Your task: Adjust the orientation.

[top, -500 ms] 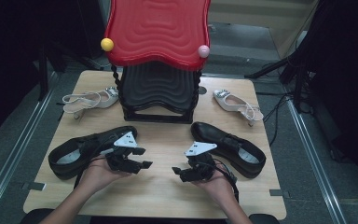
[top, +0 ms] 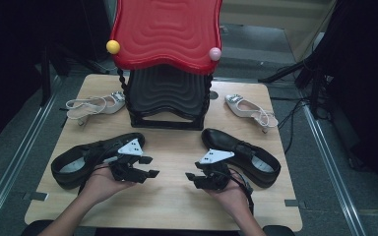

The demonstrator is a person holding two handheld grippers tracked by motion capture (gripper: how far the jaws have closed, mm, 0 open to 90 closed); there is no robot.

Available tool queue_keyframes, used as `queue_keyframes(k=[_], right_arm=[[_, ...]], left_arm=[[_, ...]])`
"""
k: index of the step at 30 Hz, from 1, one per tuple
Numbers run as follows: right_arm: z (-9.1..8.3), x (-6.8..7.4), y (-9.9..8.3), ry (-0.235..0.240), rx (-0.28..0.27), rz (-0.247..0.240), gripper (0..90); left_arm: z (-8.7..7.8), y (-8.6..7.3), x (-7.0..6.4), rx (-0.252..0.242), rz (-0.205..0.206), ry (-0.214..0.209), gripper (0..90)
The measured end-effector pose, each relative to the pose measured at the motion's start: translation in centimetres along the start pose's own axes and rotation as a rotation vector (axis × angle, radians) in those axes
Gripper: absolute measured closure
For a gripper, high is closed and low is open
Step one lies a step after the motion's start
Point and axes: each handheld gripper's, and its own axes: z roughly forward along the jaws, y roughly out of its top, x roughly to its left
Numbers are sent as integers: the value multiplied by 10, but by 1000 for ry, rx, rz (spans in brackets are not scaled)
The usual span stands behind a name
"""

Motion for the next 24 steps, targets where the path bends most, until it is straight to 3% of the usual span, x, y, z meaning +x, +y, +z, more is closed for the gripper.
queue_keyframes(k=[6, 10, 13, 14, 16, 19, 24], right_arm=[[-3, -1, 2, 11, -16, 30, 497], [-5, -2, 3, 22, -15, 42, 505], [-4, -1, 4, 25, -14, 28, 518], [-3, -1, 4, 26, -14, 20, 520], [-2, 0, 5, 35, -10, 15, 530], [-2, 0, 7, 45, -22, 1, 533], [-1, 0, 9, 59, -47, -5, 554]], left_arm=[[-4, 0, 0, 0, 3, -37, 419], [-8, 0, 0, 8, 6, -33, 379], [-11, -1, 2, 12, -17, -39, 376], [-13, -2, 3, 12, -25, -33, 426], [-15, -3, 3, 28, -10, -10, 445], [-18, -6, 3, 56, -5, -11, 443], [-29, -9, 4, 42, -29, -16, 432]])
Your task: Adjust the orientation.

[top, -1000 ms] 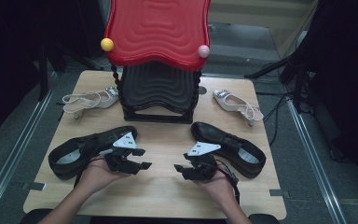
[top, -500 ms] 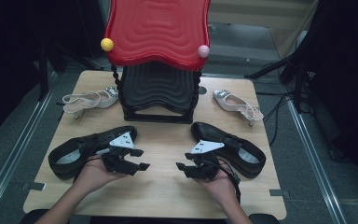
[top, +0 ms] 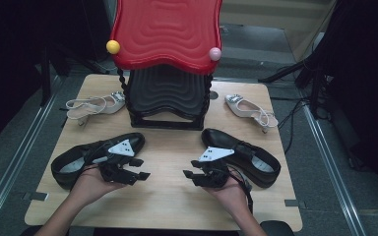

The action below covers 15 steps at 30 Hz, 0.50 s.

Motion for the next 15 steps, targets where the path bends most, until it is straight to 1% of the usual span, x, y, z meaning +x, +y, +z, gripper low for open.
queue_keyframes(k=[1, 3, 5, 6, 8, 10, 11, 15], right_arm=[[0, 0, 0, 8, -5, 3, 561], [1, 0, 1, 9, 1, 4, 565], [2, 0, 5, 2, 32, -2, 562], [3, 0, 6, 3, 38, -6, 561], [3, -1, 7, 4, 37, -7, 559], [4, -1, 9, 6, 38, -12, 549], [4, -1, 9, 6, 38, -12, 549], [6, -1, 11, 12, 44, -23, 544]], left_arm=[[-3, -1, 0, -6, -5, 5, 428], [-8, -3, 2, -3, -10, 18, 428], [-14, -5, 4, -5, -18, 22, 431], [-18, -7, 5, -14, -33, 24, 434], [-21, -8, 6, -13, -41, 20, 434], [-27, -10, 7, 5, -45, 39, 434], [-27, -10, 7, 5, -45, 39, 434], [-36, -14, 10, 23, -42, 56, 439]])
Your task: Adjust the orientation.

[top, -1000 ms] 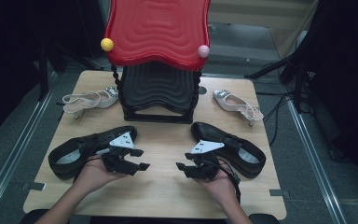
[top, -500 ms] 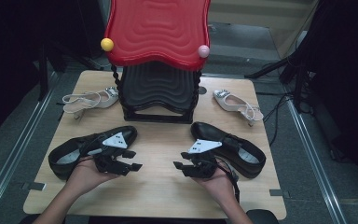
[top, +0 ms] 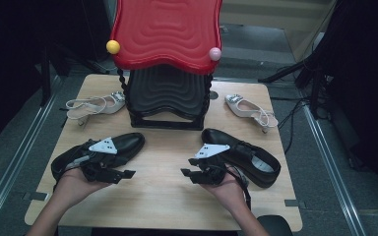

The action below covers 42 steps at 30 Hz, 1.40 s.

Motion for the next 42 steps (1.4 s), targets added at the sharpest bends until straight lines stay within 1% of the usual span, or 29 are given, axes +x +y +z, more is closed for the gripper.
queue_keyframes(k=[2, 3, 4, 7, 9, 10, 12, 13, 15, 19, 23, 24, 25, 28, 32, 38, 40, 42], right_arm=[[2, 0, 1, 6, 8, -2, 544], [2, 0, 1, 6, 8, -2, 544], [3, -1, 2, 12, 8, -3, 544], [4, -1, 3, 23, 4, 6, 542], [5, -2, 3, 30, 7, 13, 542], [5, -2, 3, 30, 7, 13, 542], [6, -2, 3, 34, 7, 10, 540], [7, -2, 4, 36, 8, 8, 540], [8, -2, 4, 39, 11, 5, 539], [10, -2, 4, 44, 19, 2, 538], [12, -2, 4, 45, 22, 3, 536], [12, -3, 4, 45, 26, 4, 532], [12, -3, 4, 45, 26, 4, 532], [13, -3, 4, 45, 32, 2, 531], [14, -2, 4, 46, 34, 0, 528], [15, -3, 4, 44, 40, 0, 526], [15, -3, 4, 44, 42, 1, 525], [15, -3, 4, 45, 42, 0, 525]], left_arm=[[-6, -4, 3, 2, -8, 16, 439], [-6, -4, 3, 2, -8, 16, 439], [-11, -6, 5, -1, -20, 20, 439], [-15, -8, 7, -2, -25, 30, 440], [-21, -10, 9, 4, -34, 46, 440], [-21, -10, 9, 4, -34, 46, 441], [-26, -13, 12, 10, -36, 61, 441], [-28, -14, 13, 5, -45, 65, 441], [-33, -16, 16, 11, -55, 71, 441], [-41, -20, 18, 25, -50, 100, 445], [-51, -24, 23, 14, -68, 116, 446], [-56, -27, 25, 6, -73, 114, 461], [-56, -27, 25, 6, -73, 114, 463], [-64, -29, 27, 0, -77, 111, 468], [-74, -30, 27, -6, -77, 137, 469], [-88, -36, 35, -6, -121, 158, 463], [-91, -40, 39, 1, -136, 178, 463], [-91, -43, 42, 18, -151, 173, 458]])
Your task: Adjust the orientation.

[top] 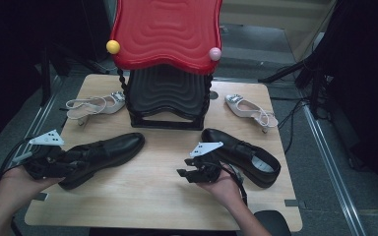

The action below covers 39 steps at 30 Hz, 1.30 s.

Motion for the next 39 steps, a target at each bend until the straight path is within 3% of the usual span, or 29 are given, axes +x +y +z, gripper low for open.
queue_keyframes(k=[4, 12, 18, 21, 22, 25, 27, 30, 34, 39], right_arm=[[0, 0, 0, -1, 2, -3, 523], [1, 0, 0, -1, 4, -2, 522], [4, 2, 0, 2, 13, -9, 521], [4, 2, 0, 2, 14, -7, 521], [4, 2, 1, 4, 13, -7, 522], [4, 2, 1, 5, 12, -5, 524], [3, 2, 1, 1, 8, -6, 524], [1, 1, 1, -2, -2, -2, 524], [-1, 1, 0, -8, -7, 2, 521], [-5, 2, -2, -25, -5, 0, 516]], left_arm=[[13, -4, 5, 9, -21, -3, 456], [46, 3, 0, 46, 0, 1, 492], [61, 13, 0, 55, -4, 7, 628], [63, 13, 5, 43, -29, -48, 704], [63, 14, 7, 31, -37, -71, 766], [62, 17, 6, 31, -47, -79, 790], [61, 19, 3, 25, -54, -70, 794], [60, 24, -4, 8, -48, -92, 797], [61, 33, -17, -18, -20, -110, 797], [69, 45, -33, -15, 1, -134, 794]])
